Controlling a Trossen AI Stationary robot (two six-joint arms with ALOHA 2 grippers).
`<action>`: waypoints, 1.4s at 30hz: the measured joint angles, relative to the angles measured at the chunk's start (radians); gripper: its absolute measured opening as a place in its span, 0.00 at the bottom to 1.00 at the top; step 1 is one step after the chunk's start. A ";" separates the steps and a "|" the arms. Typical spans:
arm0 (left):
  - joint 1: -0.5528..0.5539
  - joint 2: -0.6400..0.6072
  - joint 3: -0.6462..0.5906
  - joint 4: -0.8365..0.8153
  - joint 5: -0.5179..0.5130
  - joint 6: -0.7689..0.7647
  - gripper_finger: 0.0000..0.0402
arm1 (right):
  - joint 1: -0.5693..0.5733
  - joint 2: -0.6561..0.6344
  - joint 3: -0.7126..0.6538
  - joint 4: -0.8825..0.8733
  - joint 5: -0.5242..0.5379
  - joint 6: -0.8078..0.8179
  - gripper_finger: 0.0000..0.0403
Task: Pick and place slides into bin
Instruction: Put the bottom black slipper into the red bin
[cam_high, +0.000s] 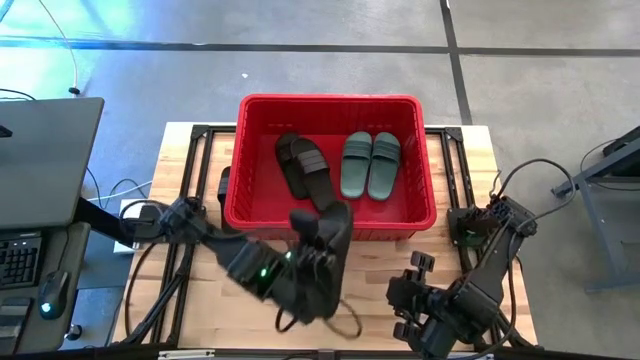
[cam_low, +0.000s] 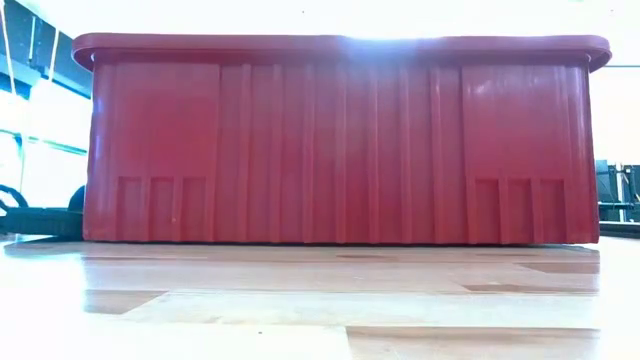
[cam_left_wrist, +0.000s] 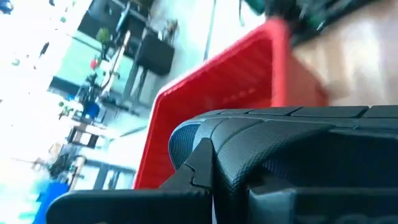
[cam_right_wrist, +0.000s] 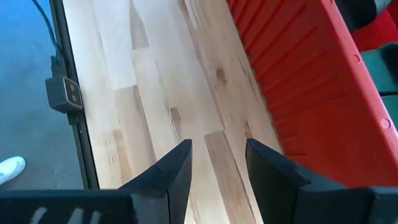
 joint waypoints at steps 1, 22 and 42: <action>0.026 -0.004 -0.001 -0.010 0.011 0.012 0.00 | 0.000 0.000 0.000 0.000 0.002 0.009 0.35; 0.639 0.017 -0.120 -0.361 0.278 0.055 0.00 | 0.000 0.000 0.000 0.001 0.050 0.097 0.35; 0.775 0.019 -0.578 -0.238 0.653 0.161 0.19 | 0.000 0.000 0.000 0.002 0.077 0.090 0.35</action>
